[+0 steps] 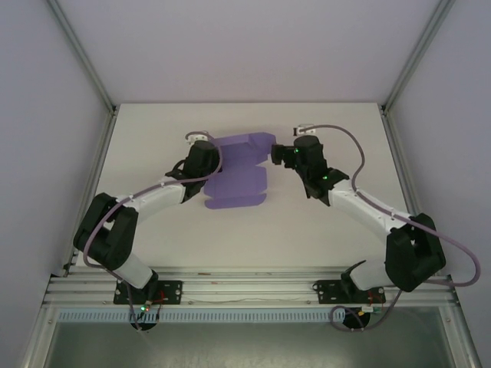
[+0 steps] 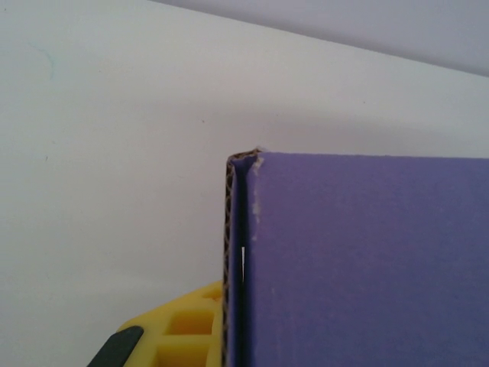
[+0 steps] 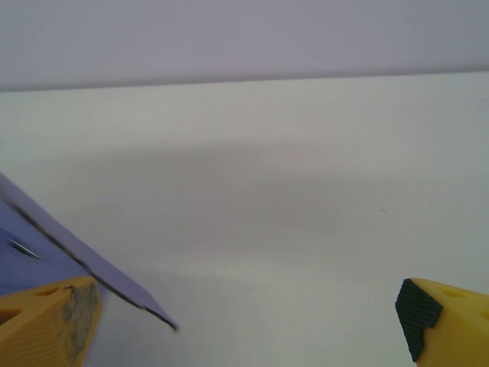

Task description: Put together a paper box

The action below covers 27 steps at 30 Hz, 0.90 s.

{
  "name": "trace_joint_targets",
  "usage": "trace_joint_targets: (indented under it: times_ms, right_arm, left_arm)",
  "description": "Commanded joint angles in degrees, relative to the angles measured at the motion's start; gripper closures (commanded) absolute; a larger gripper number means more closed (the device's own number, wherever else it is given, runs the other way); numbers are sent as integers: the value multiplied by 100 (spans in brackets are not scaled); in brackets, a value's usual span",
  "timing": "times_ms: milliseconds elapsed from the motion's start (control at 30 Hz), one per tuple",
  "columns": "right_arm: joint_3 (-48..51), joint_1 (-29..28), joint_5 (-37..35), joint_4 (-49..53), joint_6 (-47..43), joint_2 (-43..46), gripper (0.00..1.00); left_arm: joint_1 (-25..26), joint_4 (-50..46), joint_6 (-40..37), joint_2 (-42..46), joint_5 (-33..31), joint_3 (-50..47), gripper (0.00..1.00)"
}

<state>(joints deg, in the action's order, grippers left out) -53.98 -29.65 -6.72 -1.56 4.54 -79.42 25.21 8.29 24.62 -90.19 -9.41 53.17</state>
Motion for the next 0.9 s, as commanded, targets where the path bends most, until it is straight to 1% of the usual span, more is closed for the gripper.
trace_joint_targets:
  times_ms: [0,67,167,433,567,667,800,867]
  right_arm:
    - [137,41,-11,240,172,-14,0]
    - [130,41,321,208,144,-130,0]
    - [83,43,575,75,184,-328,0]
    - [-19,33,1181,-813,205,-725,0]
    - [-175,29,1756,-1076,255,-962,0]
    - [-274,27,2023,-1252,353,-1163,0]
    - [-463,-35,2201,-1331,384,-1472,0]
    - [-497,-82,2020,-1385,373,-1549,0]
  left_arm:
    - [-50,-143,127,151,65,48,100]
    - [-52,-185,156,149,65,62,100]
    - [-60,-170,165,164,106,56,100]
    - [-60,-70,263,179,276,-8,100]
    - [-60,-4,292,169,361,-47,100]
    - [-59,27,289,170,418,-51,100]
    - [-60,121,312,195,457,-97,100]
    - [-60,106,322,207,457,-108,100]
